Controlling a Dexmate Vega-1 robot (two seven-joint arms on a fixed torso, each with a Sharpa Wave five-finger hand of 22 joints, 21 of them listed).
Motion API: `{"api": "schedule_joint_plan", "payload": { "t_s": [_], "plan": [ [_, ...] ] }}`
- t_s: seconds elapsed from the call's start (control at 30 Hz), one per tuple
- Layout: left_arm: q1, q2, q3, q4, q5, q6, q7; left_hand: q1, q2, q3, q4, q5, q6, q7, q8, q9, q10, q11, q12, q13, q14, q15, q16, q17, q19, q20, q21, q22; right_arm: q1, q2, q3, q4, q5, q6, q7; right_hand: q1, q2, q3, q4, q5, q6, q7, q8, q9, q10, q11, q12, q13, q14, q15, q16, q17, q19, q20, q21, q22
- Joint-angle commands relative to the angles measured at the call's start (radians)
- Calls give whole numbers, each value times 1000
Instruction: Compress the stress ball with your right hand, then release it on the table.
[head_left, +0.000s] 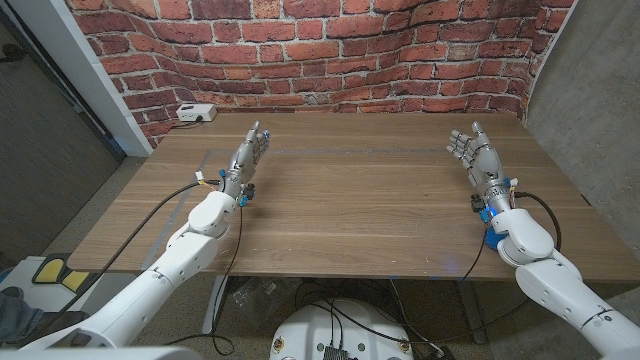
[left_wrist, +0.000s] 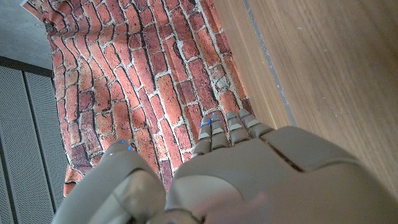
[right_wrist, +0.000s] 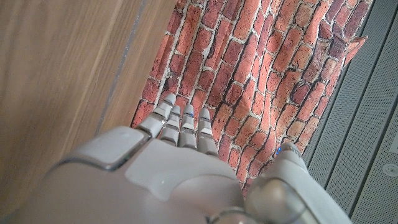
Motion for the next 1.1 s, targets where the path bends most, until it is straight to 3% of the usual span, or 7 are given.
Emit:
{"api": "schedule_joint_plan", "payload": {
  "t_s": [0.03,0.73,1.1],
  "plan": [
    [22,-4,-1,-27,6,-5,21,10,1,5,-7,-2,13,-2,3,2,12,1,4,4,10,2,-3,0,10,3,-1,-1,-129,-14,78,-64,6,9,-10,8,7,1,-7,2,-2,-6,-1,3,15,-3,6,3,13,-1,7,1,12,2,8,4],
    [36,4,13,-85,37,40,59,23,11,8,-12,-7,31,0,-1,3,26,0,0,4,22,7,-6,0,18,5,-4,-1,-274,12,177,-98,-2,53,-3,17,15,3,-12,0,14,-8,-1,3,48,-3,13,4,34,-6,7,1,31,2,10,4],
    [14,-8,22,-70,50,32,56,28,16,9,-13,-9,34,0,-4,3,28,2,-3,4,24,5,-8,0,17,9,-7,-1,-342,31,217,-133,-5,46,-7,20,18,4,-14,-1,22,-9,0,3,58,-6,14,4,47,1,8,1,39,2,10,4]
  ]
}}
